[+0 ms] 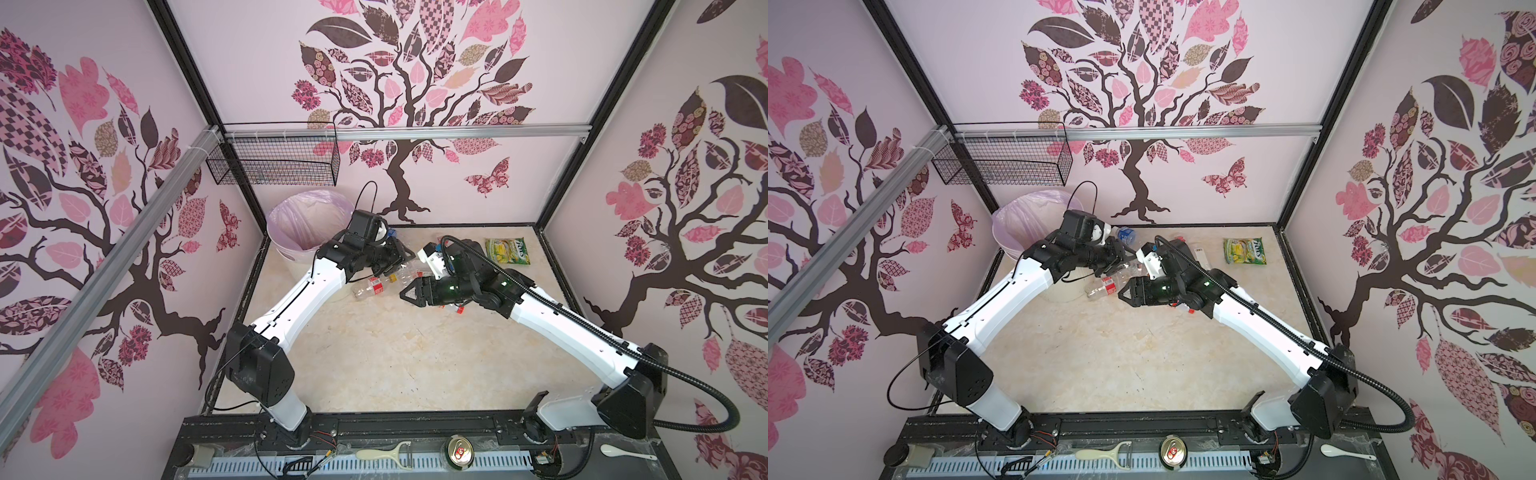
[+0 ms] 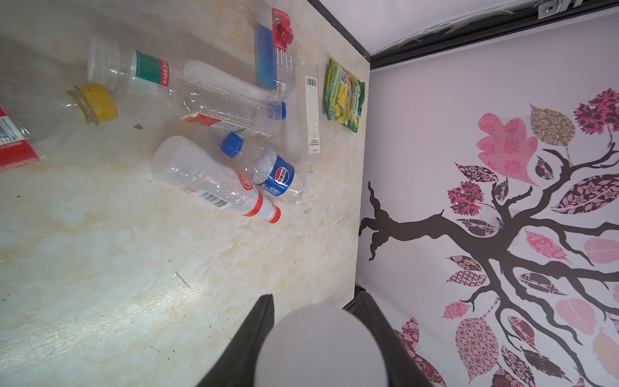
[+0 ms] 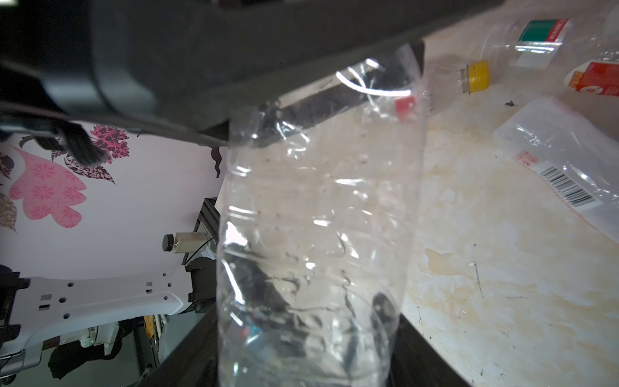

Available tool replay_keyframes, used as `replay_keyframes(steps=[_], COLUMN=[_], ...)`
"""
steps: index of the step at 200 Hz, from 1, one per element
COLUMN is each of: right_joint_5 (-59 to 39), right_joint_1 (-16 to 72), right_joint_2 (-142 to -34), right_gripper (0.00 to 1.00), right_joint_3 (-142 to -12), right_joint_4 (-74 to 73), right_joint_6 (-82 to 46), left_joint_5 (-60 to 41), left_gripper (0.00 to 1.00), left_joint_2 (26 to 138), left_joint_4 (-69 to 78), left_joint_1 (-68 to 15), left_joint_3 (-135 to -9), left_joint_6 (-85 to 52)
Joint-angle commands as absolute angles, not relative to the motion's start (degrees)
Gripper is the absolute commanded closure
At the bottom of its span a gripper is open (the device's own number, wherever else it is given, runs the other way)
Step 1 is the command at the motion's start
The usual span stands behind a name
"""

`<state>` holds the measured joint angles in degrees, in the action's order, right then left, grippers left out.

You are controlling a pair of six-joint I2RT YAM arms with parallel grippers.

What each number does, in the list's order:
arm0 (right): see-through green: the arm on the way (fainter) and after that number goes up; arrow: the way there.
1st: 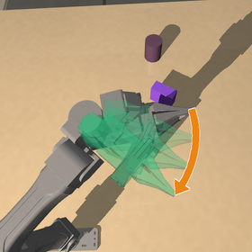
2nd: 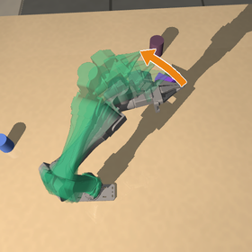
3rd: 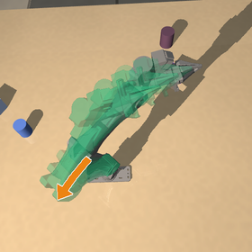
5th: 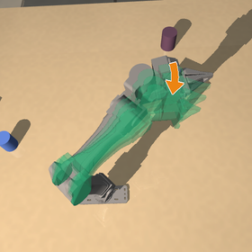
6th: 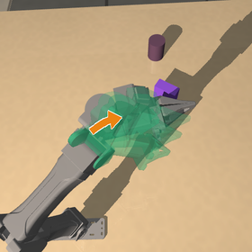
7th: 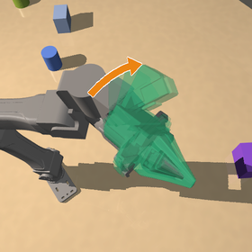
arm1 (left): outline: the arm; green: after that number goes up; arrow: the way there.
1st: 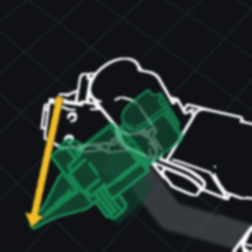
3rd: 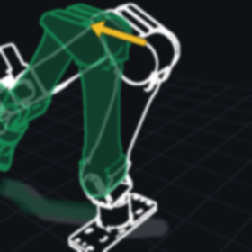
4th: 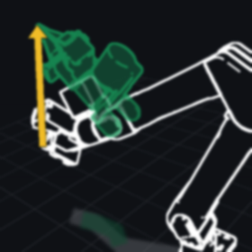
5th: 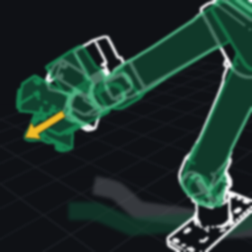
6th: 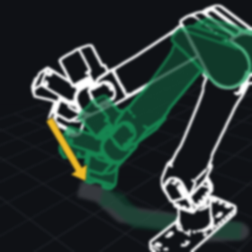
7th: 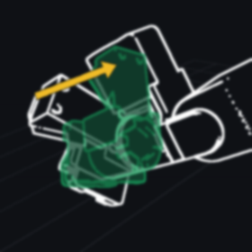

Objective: Throw the plastic bottles in the bin
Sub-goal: 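Lift the clear bottle over the bin with the left gripper while the right withdraws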

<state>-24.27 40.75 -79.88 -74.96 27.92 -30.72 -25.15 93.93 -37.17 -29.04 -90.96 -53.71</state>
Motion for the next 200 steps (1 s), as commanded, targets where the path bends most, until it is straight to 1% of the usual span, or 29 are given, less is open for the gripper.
replay_keyframes(steps=[1, 24, 46, 95, 136, 164, 200], right_joint_5=[-22.5, -21.0, -19.0, -14.1, -11.6, -14.7, -16.7], right_joint_1=[41.0, 41.0, 41.0, 40.9, 40.9, 41.0, 41.0], right_joint_2=[-77.5, -76.3, -73.9, -72.0, -75.9, -81.5, -85.4], right_gripper=[0.24, 0.14, 0.01, 0.0, 0.0, 0.0, 0.0], right_joint_3=[-76.0, -75.5, -74.2, -77.4, -85.3, -93.2, -98.1], right_joint_4=[27.7, 28.2, 27.1, 29.4, 31.4, 31.1, 29.7], right_joint_6=[-30.8, -30.8, -31.4, -30.7, -29.9, -31.3, -33.4], left_joint_5=[-24.7, -23.5, -22.4, -16.4, -9.8, -2.2, 13.3], left_gripper=[0.58, 0.58, 0.58, 0.58, 0.58, 0.57, 0.56], left_joint_2=[94.5, 94.2, 94.0, 93.9, 94.5, 93.4, 91.0], left_joint_4=[-40.0, -43.3, -47.3, -56.1, -59.5, -55.1, -46.4], left_joint_1=[-29.0, -27.8, -25.8, -21.2, -15.7, -13.0, -12.4], left_joint_3=[-93.0, -95.1, -97.8, -109.2, -121.6, -125.6, -131.0], left_joint_6=[-51.1, -48.8, -46.3, -39.7, -38.5, -38.7, -32.1])
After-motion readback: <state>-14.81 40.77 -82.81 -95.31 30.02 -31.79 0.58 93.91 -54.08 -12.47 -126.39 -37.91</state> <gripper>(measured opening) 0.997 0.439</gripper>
